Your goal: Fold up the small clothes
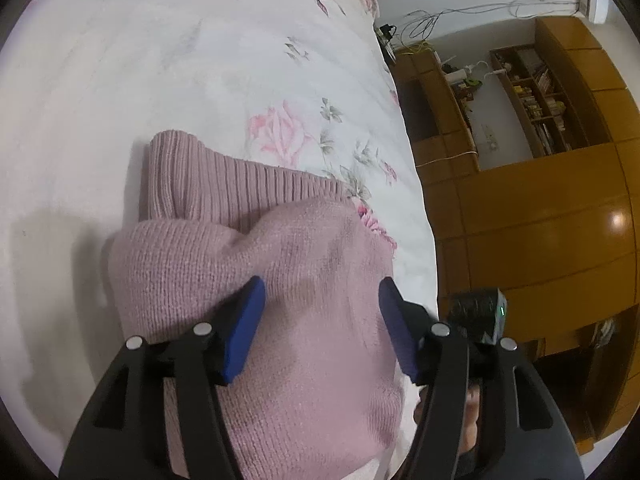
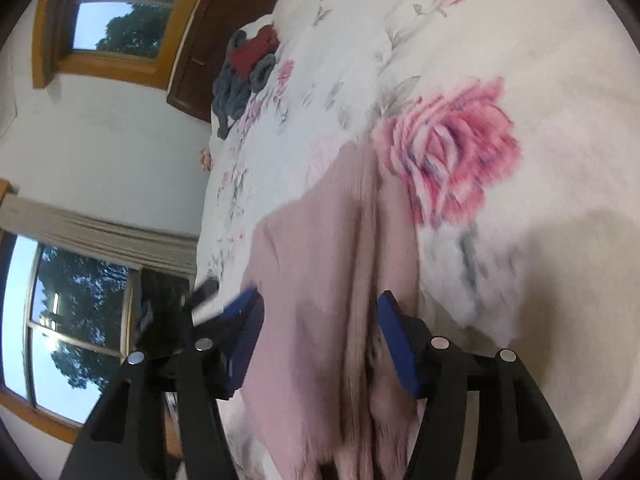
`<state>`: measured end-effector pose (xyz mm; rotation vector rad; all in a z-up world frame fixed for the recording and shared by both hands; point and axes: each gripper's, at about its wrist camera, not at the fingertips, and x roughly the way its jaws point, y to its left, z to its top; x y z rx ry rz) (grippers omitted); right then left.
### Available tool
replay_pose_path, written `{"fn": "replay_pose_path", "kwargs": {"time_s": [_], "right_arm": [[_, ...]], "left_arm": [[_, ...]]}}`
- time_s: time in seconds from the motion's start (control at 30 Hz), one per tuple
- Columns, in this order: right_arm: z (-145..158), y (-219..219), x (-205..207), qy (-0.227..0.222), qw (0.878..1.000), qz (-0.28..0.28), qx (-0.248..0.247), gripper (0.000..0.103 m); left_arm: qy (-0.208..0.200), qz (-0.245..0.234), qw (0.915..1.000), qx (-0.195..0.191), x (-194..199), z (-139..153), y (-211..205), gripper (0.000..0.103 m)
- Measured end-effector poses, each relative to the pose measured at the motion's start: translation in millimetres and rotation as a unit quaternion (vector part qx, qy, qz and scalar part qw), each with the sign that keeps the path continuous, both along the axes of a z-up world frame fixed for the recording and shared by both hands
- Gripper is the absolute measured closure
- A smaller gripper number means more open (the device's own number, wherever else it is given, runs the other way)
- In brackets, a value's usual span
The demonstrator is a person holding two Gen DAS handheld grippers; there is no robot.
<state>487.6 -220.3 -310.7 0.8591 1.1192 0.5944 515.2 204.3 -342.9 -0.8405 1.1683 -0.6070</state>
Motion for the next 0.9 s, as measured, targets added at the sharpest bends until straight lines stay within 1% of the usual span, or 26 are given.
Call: {"fn": "replay_pose_path", "kwargs": {"time_s": [0.03,0.07,0.1,0.13,0.17,0.2,0.23,0.27,0.3,0.33,0.37,0.4,0.43,0.5,0.53,0.57,0.6,0.67,0.7,0.73,0.77,0.8,0.83,0.87,0.9], "right_arm": [[-2.6,6.5,9.7,0.005,1.000,0.007,0.002,0.044],[-5.6,15.8,17.5,0.014,1.000,0.022,-0.001,0.053],[-3.1,25.8,22.2,0.009,0.999,0.036,-0.027,0.064],[3.2,30.1,21.4,-0.008,0.998,0.044,-0.050,0.078],[16.8,34.4,19.7,-0.043,0.996,0.046,-0.068,0.082],[27.6,36.3,17.9,-0.072,0.993,0.042,-0.084,0.083],[26.7,38.0,21.9,-0.084,0.991,0.036,-0.095,0.085],[23.2,35.9,23.5,-0.083,0.990,0.027,-0.113,0.085],[11.4,33.4,27.0,-0.061,0.988,0.019,-0.143,0.085],[2.4,32.3,28.9,-0.047,0.987,0.018,-0.150,0.083],[-5.8,31.9,30.9,-0.036,0.988,0.022,-0.150,0.075],[-8.9,29.7,30.5,-0.027,0.990,0.025,-0.139,0.072],[-7.0,27.3,29.4,-0.023,0.991,0.025,-0.131,0.067],[6.0,23.5,27.1,-0.037,0.991,0.013,-0.129,0.066],[19.2,16.5,23.3,-0.057,0.991,-0.010,-0.124,0.065],[27.0,13.5,20.8,-0.066,0.991,-0.018,-0.117,0.065],[32.9,14.5,19.7,-0.074,0.991,-0.018,-0.109,0.065],[37.2,27.9,20.2,-0.082,0.992,0.011,-0.093,0.065],[33.4,35.1,21.6,-0.075,0.993,0.029,-0.091,0.065],[26.8,39.3,23.0,-0.063,0.993,0.041,-0.089,0.067],[14.7,43.0,25.5,-0.045,0.993,0.052,-0.097,0.074],[3.7,43.3,27.4,-0.037,0.992,0.054,-0.110,0.083],[-3.8,42.9,30.6,-0.032,0.991,0.052,-0.119,0.097],[-9.8,40.0,33.9,-0.027,0.992,0.052,-0.109,0.100],[-12.5,34.9,32.9,-0.020,0.994,0.049,-0.100,0.102]], "left_arm": [[-0.001,0.004,1.0000,-0.004,-2.6,-0.6,4.4,0.045],[-0.003,0.007,1.0000,-0.005,-3.9,-2.2,5.3,0.045],[-0.006,0.009,0.9999,-0.004,-5.0,-2.1,6.3,0.045],[-0.012,0.013,0.9998,-0.005,-7.4,-2.2,9.4,0.045],[-0.014,0.015,0.9998,-0.008,-8.2,-4.0,11.1,0.045],[-0.015,0.016,0.9997,-0.011,-8.6,-6.5,12.5,0.047],[-0.014,0.018,0.9996,-0.014,-8.8,-8.1,14.0,0.048],[-0.011,0.020,0.9996,-0.018,-9.5,-8.4,15.2,0.050],[-0.007,0.020,0.9996,-0.020,-10.5,-6.5,16.0,0.050],[-0.009,0.022,0.9996,-0.014,-11.6,0.1,15.6,0.050],[-0.018,0.021,0.9996,-0.005,-12.7,8.7,13.5,0.049],[-0.040,0.011,0.9991,-0.001,-13.9,23.3,9.8,0.049],[-0.053,0.003,0.9986,0.000,-13.6,32.3,7.1,0.049],[-0.074,-0.010,0.9972,0.003,-8.1,47.1,0.2,0.046],[-0.078,-0.018,0.9968,0.004,-2.4,50.7,-4.3,0.046],[-0.077,-0.024,0.9967,0.009,2.7,49.4,-7.7,0.045],[-0.065,-0.031,0.9972,0.020,11.4,42.9,-13.1,0.045],[-0.037,-0.037,0.9980,0.036,22.4,24.1,-17.8,0.046],[-0.020,-0.037,0.9980,0.047,27.1,12.4,-18.7,0.052],[-0.009,-0.036,0.9974,0.062,31.1,1.5,-19.2,0.057],[-0.007,-0.034,0.9968,0.071,31.5,-4.7,-18.4,0.065],[-0.003,-0.031,0.9967,0.075,32.2,-9.3,-17.2,0.072],[0.001,-0.029,0.9970,0.072,32.8,-12.8,-15.2,0.074],[0.007,-0.029,0.9972,0.068,33.4,-14.3,-12.9,0.078],[0.012,-0.029,0.9975,0.063,33.3,-13.6,-10.8,0.078]]}}
